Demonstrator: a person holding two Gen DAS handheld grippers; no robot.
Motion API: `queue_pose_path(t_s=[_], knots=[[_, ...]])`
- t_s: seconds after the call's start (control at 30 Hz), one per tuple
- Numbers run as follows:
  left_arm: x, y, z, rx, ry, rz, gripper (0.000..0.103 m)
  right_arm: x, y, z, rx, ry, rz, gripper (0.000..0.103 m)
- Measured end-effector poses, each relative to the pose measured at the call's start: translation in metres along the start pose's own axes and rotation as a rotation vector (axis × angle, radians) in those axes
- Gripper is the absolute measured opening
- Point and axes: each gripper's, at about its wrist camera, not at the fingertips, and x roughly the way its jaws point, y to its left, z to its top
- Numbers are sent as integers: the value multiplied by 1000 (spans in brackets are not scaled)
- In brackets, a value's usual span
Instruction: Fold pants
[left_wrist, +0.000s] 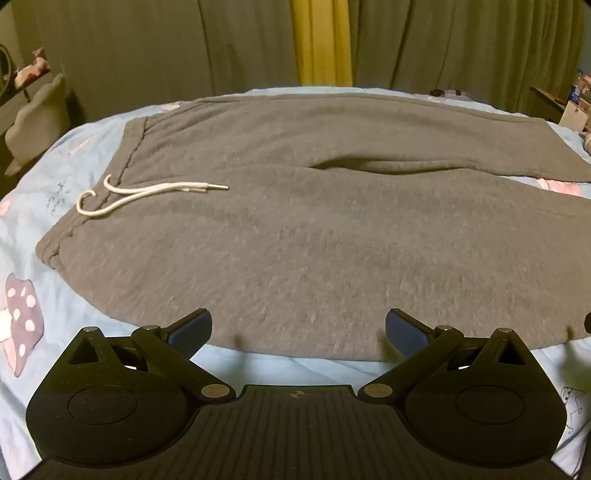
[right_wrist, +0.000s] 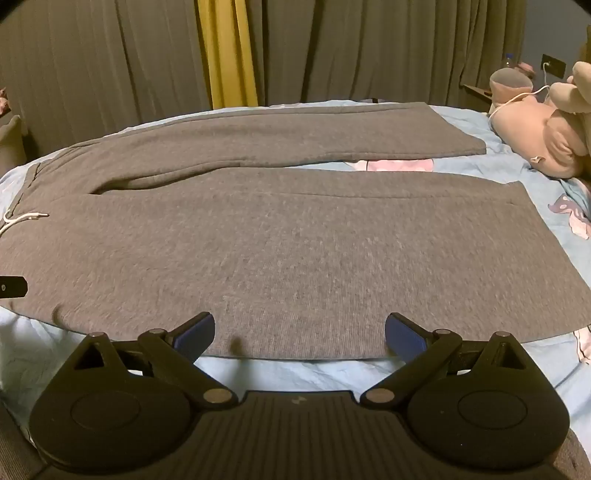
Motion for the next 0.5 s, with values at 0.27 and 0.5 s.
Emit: queue_pose_path(t_s=[0.27, 0.5], knots=[[1, -3, 0, 9, 3, 16, 103, 0, 0, 0, -2, 0, -3, 99], [2, -1, 0, 10, 2, 13, 103, 1, 1, 0, -2, 0, -4, 99]])
